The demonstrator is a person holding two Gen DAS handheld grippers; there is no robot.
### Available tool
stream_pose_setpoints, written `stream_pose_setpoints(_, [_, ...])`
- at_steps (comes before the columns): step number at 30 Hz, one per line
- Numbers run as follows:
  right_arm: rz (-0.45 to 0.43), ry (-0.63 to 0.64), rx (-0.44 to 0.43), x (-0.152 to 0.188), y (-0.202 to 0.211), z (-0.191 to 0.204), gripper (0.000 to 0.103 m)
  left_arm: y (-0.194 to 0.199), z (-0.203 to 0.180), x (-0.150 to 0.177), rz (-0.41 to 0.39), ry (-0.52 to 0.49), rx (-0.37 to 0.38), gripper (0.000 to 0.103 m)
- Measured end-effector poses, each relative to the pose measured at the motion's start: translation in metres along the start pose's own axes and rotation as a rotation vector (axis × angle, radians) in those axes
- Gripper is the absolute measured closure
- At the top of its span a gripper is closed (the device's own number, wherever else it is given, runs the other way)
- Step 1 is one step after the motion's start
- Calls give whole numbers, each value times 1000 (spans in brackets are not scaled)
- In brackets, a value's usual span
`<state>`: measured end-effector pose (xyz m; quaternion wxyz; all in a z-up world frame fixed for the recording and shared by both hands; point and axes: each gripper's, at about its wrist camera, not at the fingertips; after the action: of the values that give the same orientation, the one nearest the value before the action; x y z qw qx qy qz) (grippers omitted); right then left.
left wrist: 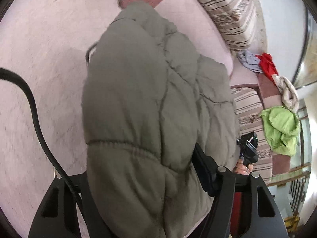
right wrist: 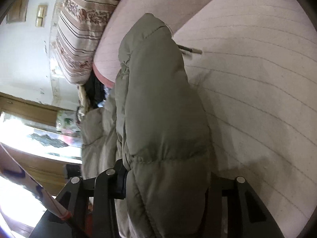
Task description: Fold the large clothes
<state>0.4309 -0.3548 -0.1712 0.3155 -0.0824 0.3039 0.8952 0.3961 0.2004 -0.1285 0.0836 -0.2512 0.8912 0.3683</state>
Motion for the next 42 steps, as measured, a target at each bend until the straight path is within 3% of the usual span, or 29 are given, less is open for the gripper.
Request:
stream_pose_setpoints(3, [-13, -53, 57, 1, -13, -20, 41, -18, 17, -2, -9, 43, -85, 26])
stream_pose_setpoints(5, [-46, -84, 99, -1, -20, -25, 25, -22, 26, -6, -18, 124, -88, 24])
stream_pose_setpoints(6, [-62, -101, 125, -1, -20, -25, 23, -20, 28, -8, -24, 161, -90, 24])
stream_pose_setpoints(12, [-127, 25, 270, 5, 6, -1, 22, 12, 13, -18, -107, 138, -174, 24])
stream_pose_setpoints(15, [-204, 38, 327, 10, 35, 5, 22, 44, 14, -27, -203, 184, -155, 24])
stream_pose_setpoints(18, [-277, 72, 369, 13, 65, 20, 22, 70, 19, -28, -245, 229, -150, 24])
stream_pose_setpoints(22, [-329, 205, 433, 27, 88, 59, 22, 81, 1, -20, -249, 176, -219, 24])
stream_pose_setpoints(24, [-331, 262, 431, 37, 86, 80, 22, 74, -21, -9, -228, 87, -276, 24])
stream_pose_setpoints(25, [-323, 287, 425, 41, 78, 92, 25, 71, -29, 1, -220, 47, -299, 24])
stream_pose_setpoints(26, [-317, 308, 419, 45, 69, 102, 37, 66, -38, 7, -214, 14, -321, 24])
stream_pose_setpoints(28, [-289, 367, 447, 55, 47, 125, 51, 53, -58, 21, -205, -75, -367, 24])
stream_pose_setpoints(29, [-279, 384, 446, 60, 36, 133, 52, 47, -65, 26, -201, -110, -384, 24])
stream_pose_setpoints(33, [-199, 427, 307, 71, -24, 176, 52, 14, -86, 39, -198, -249, -504, 24])
stream_pose_setpoints(36, [-138, 497, 239, 76, -75, 207, 52, -7, -83, 36, -199, -286, -588, 24])
stream_pose_setpoints(42, [-68, 536, 285, 66, -171, 210, 52, -11, -77, 26, -243, -281, -582, 23])
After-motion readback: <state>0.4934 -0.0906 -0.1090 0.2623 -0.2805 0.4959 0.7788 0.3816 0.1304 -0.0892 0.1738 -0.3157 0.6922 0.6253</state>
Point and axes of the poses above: each gripper's, at about its wrist camera, not at the fingertips, and y roughly against the way its jaws point, z to its left, x to its underside, and after that the axes turned 11 degrees about -z, right-handed
